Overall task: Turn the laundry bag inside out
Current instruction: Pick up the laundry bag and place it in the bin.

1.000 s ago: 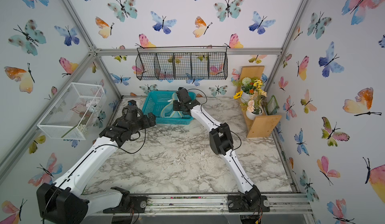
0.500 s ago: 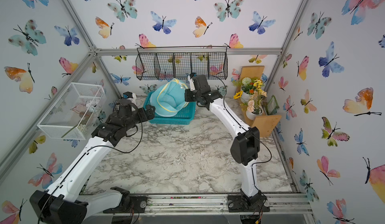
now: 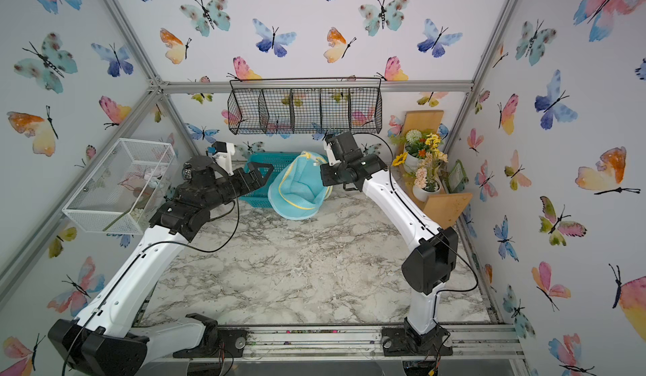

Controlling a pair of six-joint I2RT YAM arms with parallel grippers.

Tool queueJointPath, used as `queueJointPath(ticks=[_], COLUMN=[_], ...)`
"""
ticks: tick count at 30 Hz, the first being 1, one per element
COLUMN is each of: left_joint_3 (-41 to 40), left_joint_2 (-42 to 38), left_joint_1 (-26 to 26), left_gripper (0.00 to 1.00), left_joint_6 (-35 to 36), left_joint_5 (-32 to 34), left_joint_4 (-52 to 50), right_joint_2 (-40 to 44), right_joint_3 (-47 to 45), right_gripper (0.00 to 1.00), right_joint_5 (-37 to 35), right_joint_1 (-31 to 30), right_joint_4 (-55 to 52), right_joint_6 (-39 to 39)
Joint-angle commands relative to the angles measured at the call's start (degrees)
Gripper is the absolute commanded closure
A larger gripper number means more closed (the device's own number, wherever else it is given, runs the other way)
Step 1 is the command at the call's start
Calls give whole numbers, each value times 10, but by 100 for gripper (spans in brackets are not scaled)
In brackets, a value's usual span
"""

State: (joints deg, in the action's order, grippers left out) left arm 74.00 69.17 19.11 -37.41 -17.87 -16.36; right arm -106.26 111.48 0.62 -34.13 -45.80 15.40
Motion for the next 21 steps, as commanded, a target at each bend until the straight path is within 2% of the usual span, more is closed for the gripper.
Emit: queueJointPath(ticks=[1, 4, 6, 15, 21], left_joint_3=[-15, -76, -89, -7, 1], left_joint_2=[-3, 0, 18, 111, 135], left_joint_1=[0, -1, 0, 8, 29], left_gripper=[1, 1, 1, 1, 1], left_joint_6=[-50, -79, -80, -11, -11], left_joint_5=[-70, -74, -77, -89, -93], left_joint_4=[20, 62, 65, -34, -37], right_joint_2=[3, 11, 13, 2, -13], right_joint_3=[24, 19, 20, 49, 71], right_gripper=[97, 97, 97, 98, 97], right_joint_5=[-31, -4, 6, 12, 10], right_joint_1=[-1, -2, -3, -16, -33], right_joint_4=[-27, -15, -15, -44, -55], right_joint_6=[2, -6, -13, -54, -71])
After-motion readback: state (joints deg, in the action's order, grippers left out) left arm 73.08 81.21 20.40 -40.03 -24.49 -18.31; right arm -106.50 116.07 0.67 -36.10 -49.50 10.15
